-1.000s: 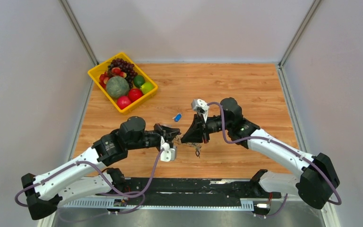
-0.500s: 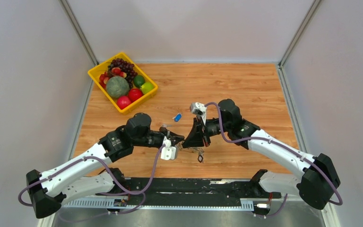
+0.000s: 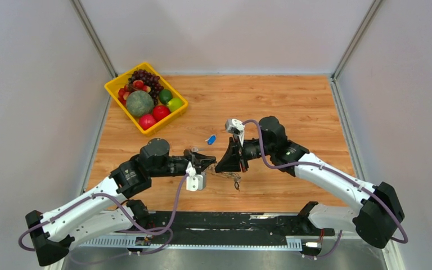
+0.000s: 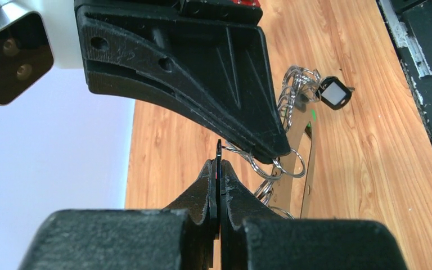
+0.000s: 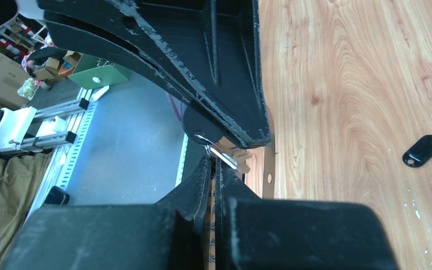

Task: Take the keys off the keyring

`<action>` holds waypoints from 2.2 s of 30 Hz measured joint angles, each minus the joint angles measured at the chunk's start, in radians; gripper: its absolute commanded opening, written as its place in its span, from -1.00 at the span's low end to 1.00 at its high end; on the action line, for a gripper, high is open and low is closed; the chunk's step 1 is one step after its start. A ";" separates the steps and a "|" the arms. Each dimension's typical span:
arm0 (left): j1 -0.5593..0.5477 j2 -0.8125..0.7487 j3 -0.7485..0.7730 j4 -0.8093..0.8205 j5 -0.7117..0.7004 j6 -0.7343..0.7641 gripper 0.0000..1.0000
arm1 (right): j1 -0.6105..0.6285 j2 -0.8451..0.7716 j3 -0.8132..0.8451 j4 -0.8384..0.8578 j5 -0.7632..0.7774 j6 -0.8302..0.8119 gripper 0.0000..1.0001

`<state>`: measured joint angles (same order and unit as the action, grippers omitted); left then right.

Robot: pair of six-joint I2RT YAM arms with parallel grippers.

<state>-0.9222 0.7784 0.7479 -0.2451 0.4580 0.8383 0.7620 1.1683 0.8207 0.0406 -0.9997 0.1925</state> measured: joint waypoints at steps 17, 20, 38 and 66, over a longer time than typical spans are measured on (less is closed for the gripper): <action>0.001 -0.010 -0.005 0.003 -0.096 -0.055 -1.00 | 0.002 0.011 0.018 -0.014 0.032 -0.003 -1.00; 0.001 0.011 -0.001 0.001 -0.129 -0.086 -1.00 | 0.001 0.002 0.018 -0.020 0.039 -0.004 -1.00; 0.006 0.014 0.014 0.006 -0.125 -0.074 -1.00 | 0.004 -0.010 0.041 -0.052 0.108 0.013 -1.00; 0.008 -0.009 -0.026 0.037 -0.143 -0.026 -1.00 | -0.019 0.029 0.057 -0.051 0.163 0.058 0.13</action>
<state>-0.9138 0.7696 0.7216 -0.2081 0.3153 0.8127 0.7425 1.1973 0.8776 -0.0101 -0.8368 0.2508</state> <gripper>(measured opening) 0.018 0.511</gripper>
